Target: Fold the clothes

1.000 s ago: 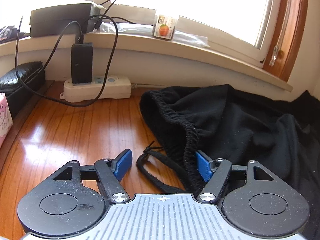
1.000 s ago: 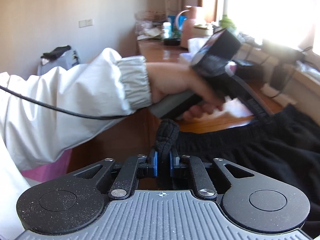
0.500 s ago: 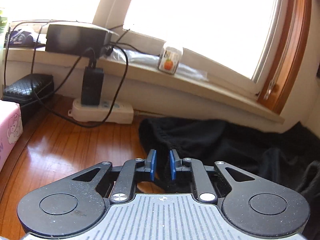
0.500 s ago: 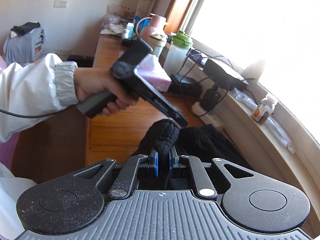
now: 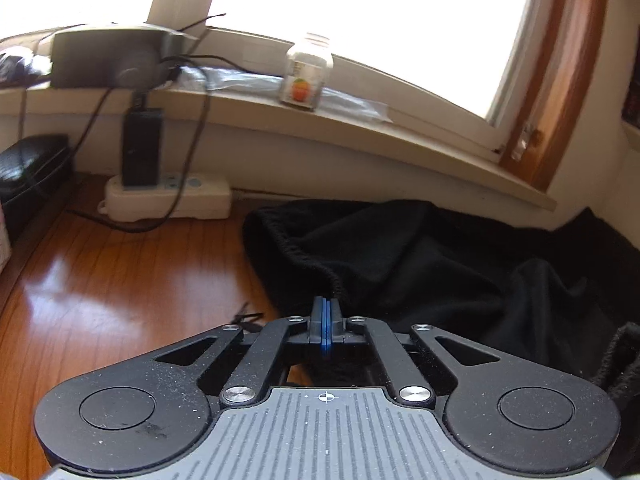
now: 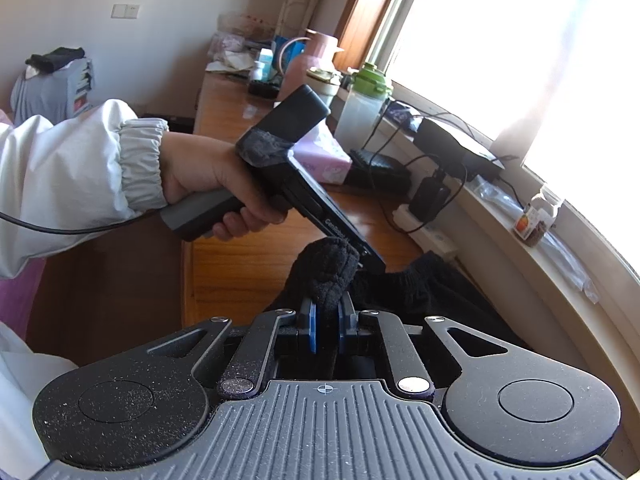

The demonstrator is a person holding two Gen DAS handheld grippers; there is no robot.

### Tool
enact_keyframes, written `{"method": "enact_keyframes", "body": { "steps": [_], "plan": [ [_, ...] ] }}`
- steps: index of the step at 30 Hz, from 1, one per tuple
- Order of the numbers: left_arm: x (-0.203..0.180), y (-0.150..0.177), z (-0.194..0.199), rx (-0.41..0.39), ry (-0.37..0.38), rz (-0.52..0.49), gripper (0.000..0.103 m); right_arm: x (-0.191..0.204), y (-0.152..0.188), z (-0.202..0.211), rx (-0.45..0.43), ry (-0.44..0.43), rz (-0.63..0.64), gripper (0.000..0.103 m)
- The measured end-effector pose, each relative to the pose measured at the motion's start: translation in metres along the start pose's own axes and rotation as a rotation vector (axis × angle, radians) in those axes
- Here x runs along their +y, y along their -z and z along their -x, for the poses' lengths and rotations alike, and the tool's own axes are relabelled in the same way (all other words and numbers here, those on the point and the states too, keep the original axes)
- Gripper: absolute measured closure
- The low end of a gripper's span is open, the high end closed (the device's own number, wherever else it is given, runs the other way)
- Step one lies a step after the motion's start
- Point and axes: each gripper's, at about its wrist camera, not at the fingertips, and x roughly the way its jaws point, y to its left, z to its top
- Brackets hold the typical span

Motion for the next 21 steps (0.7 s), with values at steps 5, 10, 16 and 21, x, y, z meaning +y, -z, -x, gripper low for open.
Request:
{"method": "enact_keyframes", "body": {
  "steps": [5, 10, 16, 21],
  "plan": [
    [-0.014, 0.0, -0.015, 0.091, -0.195, -0.158, 0.103, 0.001, -0.003, -0.001, 0.005, 0.042, 0.024, 0.092],
    [0.001, 0.002, 0.007, -0.003, -0.147, -0.07, 0.103, -0.001, -0.002, 0.002, 0.003, 0.057, 0.029, 0.092],
    [-0.022, -0.013, 0.023, -0.077, -0.028, -0.152, 0.1, 0.011, 0.01, -0.008, 0.025, 0.019, 0.03, 0.092],
    [-0.046, -0.013, -0.019, 0.078, 0.042, -0.267, 0.078, 0.017, 0.015, -0.014, 0.033, 0.01, 0.031, 0.092]
  ]
}}
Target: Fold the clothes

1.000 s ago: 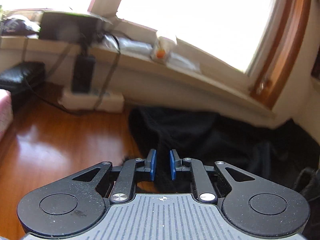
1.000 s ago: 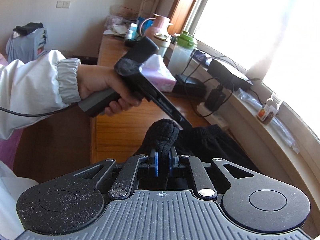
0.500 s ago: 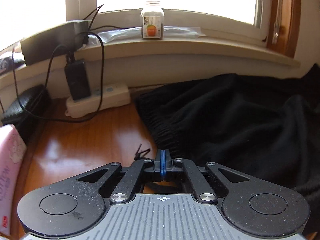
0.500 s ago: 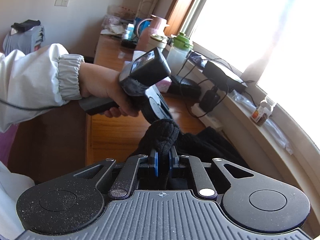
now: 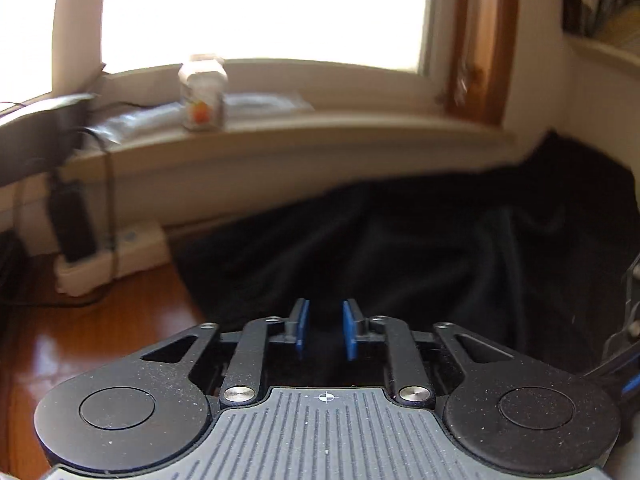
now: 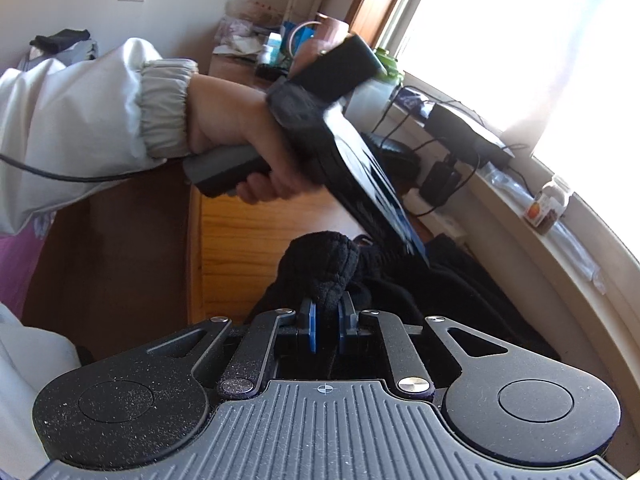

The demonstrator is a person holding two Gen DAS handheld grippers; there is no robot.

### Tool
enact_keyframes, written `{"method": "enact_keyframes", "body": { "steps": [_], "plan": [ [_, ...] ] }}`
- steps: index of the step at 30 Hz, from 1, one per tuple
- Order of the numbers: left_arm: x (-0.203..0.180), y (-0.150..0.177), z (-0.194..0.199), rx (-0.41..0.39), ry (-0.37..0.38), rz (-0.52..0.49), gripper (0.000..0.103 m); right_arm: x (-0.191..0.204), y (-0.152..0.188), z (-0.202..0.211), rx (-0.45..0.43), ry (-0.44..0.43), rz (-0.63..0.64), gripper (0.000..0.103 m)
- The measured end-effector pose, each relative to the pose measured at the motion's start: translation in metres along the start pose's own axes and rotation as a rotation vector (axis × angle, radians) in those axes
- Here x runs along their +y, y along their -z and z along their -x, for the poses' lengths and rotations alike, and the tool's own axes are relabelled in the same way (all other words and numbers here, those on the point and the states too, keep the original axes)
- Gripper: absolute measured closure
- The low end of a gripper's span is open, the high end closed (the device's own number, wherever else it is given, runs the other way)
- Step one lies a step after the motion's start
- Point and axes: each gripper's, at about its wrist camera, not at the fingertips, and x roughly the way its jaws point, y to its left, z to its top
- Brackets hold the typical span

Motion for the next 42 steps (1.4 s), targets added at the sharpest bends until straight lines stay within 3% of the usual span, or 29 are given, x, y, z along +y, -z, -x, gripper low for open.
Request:
{"method": "enact_keyframes", "body": {
  "steps": [4, 7, 9, 10, 11, 14, 17, 21, 26, 27, 29, 33, 39, 42],
  "plan": [
    [-0.004, -0.002, -0.021, 0.066, 0.043, -0.012, 0.057, 0.003, 0.001, -0.002, 0.001, -0.002, 0.002, 0.092],
    [-0.005, -0.003, -0.028, 0.082, 0.083, -0.007, 0.056, 0.006, 0.002, -0.002, 0.001, -0.003, 0.002, 0.092],
    [-0.01, 0.0, -0.03, 0.095, 0.086, -0.03, 0.065, 0.006, 0.004, -0.002, 0.004, 0.0, -0.002, 0.092],
    [-0.012, 0.0, -0.03, 0.098, 0.09, -0.046, 0.087, 0.006, 0.005, -0.003, 0.005, 0.0, -0.004, 0.092],
    [-0.014, 0.0, -0.031, 0.1, 0.093, -0.062, 0.101, 0.006, 0.006, -0.002, 0.006, 0.002, -0.007, 0.092],
    [-0.022, -0.002, -0.03, 0.094, 0.08, -0.102, 0.102, 0.004, 0.008, 0.001, 0.003, 0.003, -0.016, 0.092],
    [-0.023, -0.009, -0.022, 0.028, 0.071, -0.082, 0.103, 0.002, 0.01, 0.004, -0.001, 0.003, -0.021, 0.092],
    [-0.017, -0.02, -0.008, -0.063, 0.213, 0.033, 0.102, 0.001, 0.011, 0.007, -0.005, 0.006, -0.023, 0.092],
    [-0.005, -0.007, -0.033, 0.081, 0.164, 0.058, 0.1, -0.001, 0.011, 0.008, -0.009, 0.011, -0.025, 0.092],
    [0.002, -0.004, -0.026, 0.053, 0.155, 0.077, 0.098, -0.001, 0.011, 0.009, -0.011, 0.014, -0.023, 0.092],
    [0.016, 0.001, -0.008, -0.011, 0.117, 0.115, 0.084, -0.001, 0.011, 0.011, -0.013, 0.024, -0.014, 0.092],
    [0.038, 0.01, 0.015, -0.045, 0.033, 0.133, 0.082, -0.003, 0.005, 0.012, -0.011, 0.069, 0.047, 0.092],
    [0.041, 0.024, -0.012, 0.067, 0.014, 0.129, 0.082, -0.018, -0.013, -0.007, 0.023, 0.184, 0.257, 0.092],
    [0.044, 0.026, -0.014, 0.059, -0.002, 0.156, 0.083, -0.035, -0.02, -0.035, 0.055, 0.276, 0.427, 0.092]
  ]
}}
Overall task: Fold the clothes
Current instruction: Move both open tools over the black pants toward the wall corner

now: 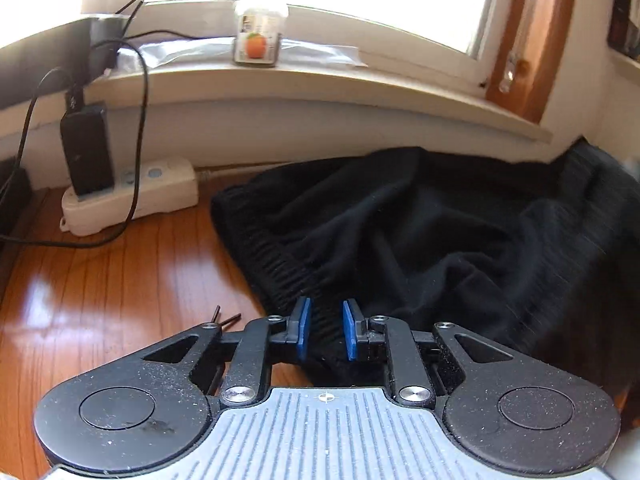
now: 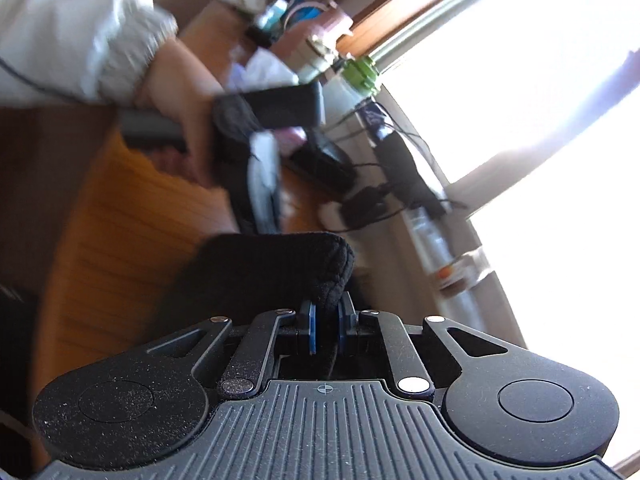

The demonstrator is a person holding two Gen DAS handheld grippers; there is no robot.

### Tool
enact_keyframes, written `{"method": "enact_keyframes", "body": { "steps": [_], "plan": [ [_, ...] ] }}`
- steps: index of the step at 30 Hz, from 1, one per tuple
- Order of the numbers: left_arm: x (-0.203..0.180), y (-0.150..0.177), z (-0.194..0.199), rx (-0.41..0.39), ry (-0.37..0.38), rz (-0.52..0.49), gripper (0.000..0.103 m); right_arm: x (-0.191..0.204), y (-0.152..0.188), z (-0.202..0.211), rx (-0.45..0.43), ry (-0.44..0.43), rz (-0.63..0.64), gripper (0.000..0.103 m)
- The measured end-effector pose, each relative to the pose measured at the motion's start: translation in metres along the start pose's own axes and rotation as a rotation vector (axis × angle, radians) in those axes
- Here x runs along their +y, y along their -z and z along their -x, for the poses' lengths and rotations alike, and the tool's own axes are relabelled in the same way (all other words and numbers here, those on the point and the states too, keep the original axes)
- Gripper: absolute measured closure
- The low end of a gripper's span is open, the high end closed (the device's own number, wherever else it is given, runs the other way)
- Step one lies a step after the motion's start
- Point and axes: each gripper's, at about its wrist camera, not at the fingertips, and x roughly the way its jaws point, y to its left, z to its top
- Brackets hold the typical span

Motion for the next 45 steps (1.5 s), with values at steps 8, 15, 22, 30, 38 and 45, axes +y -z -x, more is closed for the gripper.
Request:
{"method": "enact_keyframes", "body": {
  "steps": [8, 15, 22, 30, 38, 45],
  "plan": [
    [0.015, -0.003, 0.014, -0.056, -0.055, 0.046, 0.082, -0.032, 0.006, -0.116, -0.012, 0.16, 0.287, 0.092],
    [0.029, -0.009, 0.032, -0.139, -0.101, 0.113, 0.082, -0.023, 0.024, -0.203, -0.01, 0.065, 0.177, 0.087],
    [0.014, -0.031, 0.029, -0.189, -0.081, 0.084, 0.068, -0.066, 0.068, -0.169, -0.036, -0.003, -0.284, 0.049],
    [-0.038, -0.079, -0.021, -0.181, 0.009, -0.073, 0.065, -0.112, 0.138, -0.082, -0.039, -0.09, -0.79, 0.068],
    [-0.092, -0.118, -0.088, -0.194, 0.178, -0.188, 0.049, -0.06, 0.224, 0.035, 0.07, 0.052, -1.031, 0.068],
    [-0.102, -0.113, -0.145, -0.137, 0.231, -0.231, 0.046, -0.029, 0.286, 0.093, 0.167, 0.214, -1.139, 0.067]
  ]
}}
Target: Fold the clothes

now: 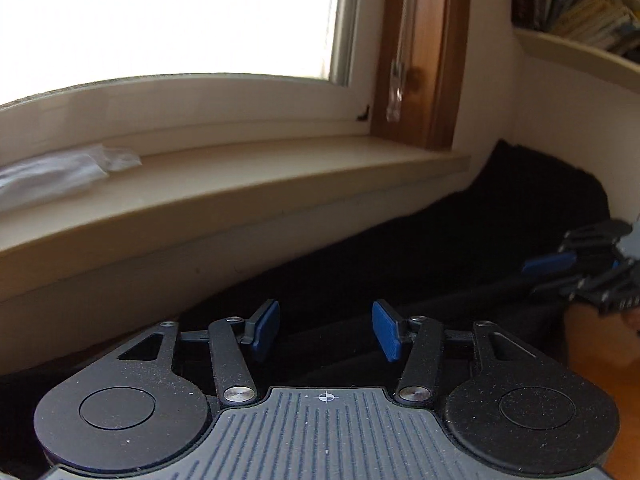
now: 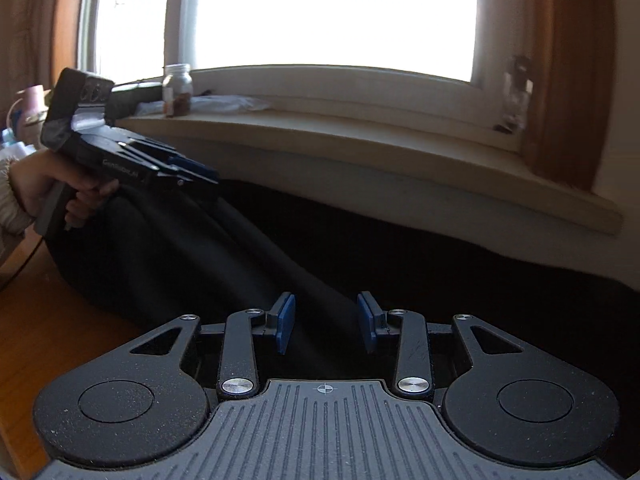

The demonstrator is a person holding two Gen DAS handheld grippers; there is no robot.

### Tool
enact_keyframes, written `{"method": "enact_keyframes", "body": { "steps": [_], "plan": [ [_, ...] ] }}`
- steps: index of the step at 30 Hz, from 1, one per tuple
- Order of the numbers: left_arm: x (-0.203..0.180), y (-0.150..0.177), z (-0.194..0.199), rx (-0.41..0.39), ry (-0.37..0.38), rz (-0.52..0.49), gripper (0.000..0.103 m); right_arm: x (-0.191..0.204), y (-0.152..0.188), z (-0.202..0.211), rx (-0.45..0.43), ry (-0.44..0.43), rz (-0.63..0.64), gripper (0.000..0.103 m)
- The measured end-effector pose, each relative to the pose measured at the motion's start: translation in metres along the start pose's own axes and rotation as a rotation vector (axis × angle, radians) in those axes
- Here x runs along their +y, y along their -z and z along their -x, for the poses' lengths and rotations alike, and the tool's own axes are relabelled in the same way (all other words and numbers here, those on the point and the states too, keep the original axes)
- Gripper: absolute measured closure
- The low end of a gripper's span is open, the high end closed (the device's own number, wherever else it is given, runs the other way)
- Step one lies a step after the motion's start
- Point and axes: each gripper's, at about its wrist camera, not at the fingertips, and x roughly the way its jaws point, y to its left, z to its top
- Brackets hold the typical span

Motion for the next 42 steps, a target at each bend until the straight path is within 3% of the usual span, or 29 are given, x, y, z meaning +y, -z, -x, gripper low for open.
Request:
{"method": "enact_keyframes", "body": {
  "steps": [4, 6, 12, 29, 31, 33, 35, 37, 42],
  "plan": [
    [0.006, 0.011, -0.029, 0.04, 0.024, -0.008, 0.045, -0.022, 0.016, 0.0, -0.003, 0.073, -0.04, 0.065],
    [0.012, 0.011, -0.032, 0.057, 0.034, 0.028, 0.044, -0.028, 0.018, -0.005, -0.006, 0.083, -0.068, 0.058],
    [0.019, 0.008, -0.035, 0.066, 0.04, 0.063, 0.041, -0.031, 0.017, -0.018, 0.008, 0.089, -0.1, 0.052],
    [0.016, 0.008, -0.027, 0.047, 0.013, 0.033, 0.032, -0.029, 0.03, -0.003, 0.017, 0.146, -0.062, 0.049],
    [0.015, 0.009, -0.026, 0.04, 0.005, 0.025, 0.031, -0.031, 0.031, -0.001, 0.024, 0.148, -0.066, 0.052],
    [0.013, 0.009, -0.023, 0.028, -0.003, 0.017, 0.031, -0.031, 0.03, 0.001, 0.033, 0.15, -0.046, 0.083],
    [0.013, 0.01, -0.019, -0.001, -0.007, 0.015, 0.031, -0.03, 0.024, 0.001, 0.032, 0.163, -0.008, 0.092],
    [0.015, 0.009, -0.013, -0.027, -0.026, 0.016, 0.036, -0.029, 0.016, 0.0, 0.024, 0.183, 0.036, 0.094],
    [0.023, 0.004, 0.005, -0.103, -0.076, 0.049, 0.036, -0.029, -0.027, -0.015, -0.044, 0.268, 0.161, 0.097]
  ]
}}
